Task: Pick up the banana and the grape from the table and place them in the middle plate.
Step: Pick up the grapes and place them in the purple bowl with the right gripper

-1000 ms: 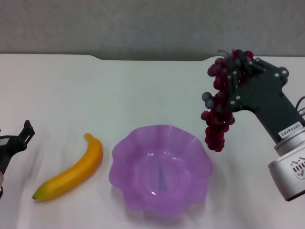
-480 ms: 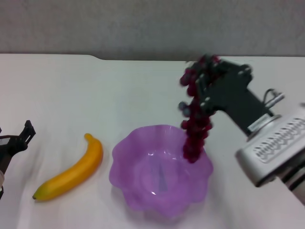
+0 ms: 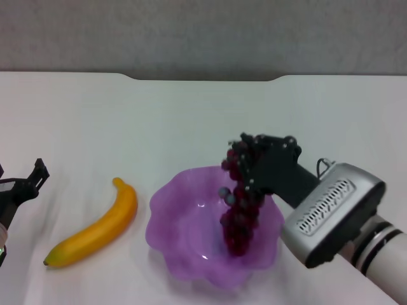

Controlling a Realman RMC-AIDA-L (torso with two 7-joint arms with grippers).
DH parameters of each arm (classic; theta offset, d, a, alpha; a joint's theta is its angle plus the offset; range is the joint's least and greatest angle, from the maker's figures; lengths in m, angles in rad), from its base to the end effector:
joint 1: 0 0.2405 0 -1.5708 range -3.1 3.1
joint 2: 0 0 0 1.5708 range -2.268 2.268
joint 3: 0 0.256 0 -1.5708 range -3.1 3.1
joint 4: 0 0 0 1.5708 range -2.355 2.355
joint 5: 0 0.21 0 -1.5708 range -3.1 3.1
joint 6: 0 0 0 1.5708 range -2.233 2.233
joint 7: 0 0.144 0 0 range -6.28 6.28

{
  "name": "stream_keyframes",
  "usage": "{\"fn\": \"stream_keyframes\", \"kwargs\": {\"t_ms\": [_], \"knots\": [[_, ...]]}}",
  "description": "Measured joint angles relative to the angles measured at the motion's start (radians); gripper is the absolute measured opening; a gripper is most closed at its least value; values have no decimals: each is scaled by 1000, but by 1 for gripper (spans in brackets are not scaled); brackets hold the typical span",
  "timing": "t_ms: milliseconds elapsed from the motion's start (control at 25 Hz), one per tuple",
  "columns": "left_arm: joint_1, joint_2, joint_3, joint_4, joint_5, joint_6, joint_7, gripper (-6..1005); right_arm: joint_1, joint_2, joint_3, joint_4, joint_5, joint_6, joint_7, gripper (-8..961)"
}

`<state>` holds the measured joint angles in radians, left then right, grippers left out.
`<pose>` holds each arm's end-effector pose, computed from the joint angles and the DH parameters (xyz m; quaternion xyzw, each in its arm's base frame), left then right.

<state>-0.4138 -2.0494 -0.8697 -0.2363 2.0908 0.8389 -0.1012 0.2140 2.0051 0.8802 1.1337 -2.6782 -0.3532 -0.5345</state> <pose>-0.3742 0.3329 -0.0164 -0.6459 -0.3757 -0.2119 0.6298 0.1836 0.3159 -0.0877 -0.8683 -0.0072 0.1607 0.4692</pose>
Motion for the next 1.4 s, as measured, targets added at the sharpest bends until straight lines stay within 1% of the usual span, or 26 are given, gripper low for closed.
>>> {"fn": "stream_keyframes", "kwargs": {"t_ms": [240,360,440,720,1120,1200,1280,1400], "knots": [[-4,0,1,0,2,-1,0,862,92,-3,5,-33,143,219,1,178],[-8,-1,1,0,3,-1,0,862,128,-1,9,-37,164,304,1,188],[-12,-1,3,0,3,-2,0,862,141,-1,8,-37,170,334,1,194],[-10,-2,2,0,2,-3,0,861,145,-3,4,-42,210,379,0,216],[-7,-1,3,0,5,-5,0,860,143,-3,-10,-77,204,325,-7,247],[-8,0,2,1,5,-5,0,860,144,-4,-15,-78,203,311,-7,488],[-10,0,1,3,5,-4,0,860,144,-4,-31,-84,203,273,-7,532],[-10,0,0,3,5,-3,0,859,139,-5,-81,-94,196,151,-9,598]]}}
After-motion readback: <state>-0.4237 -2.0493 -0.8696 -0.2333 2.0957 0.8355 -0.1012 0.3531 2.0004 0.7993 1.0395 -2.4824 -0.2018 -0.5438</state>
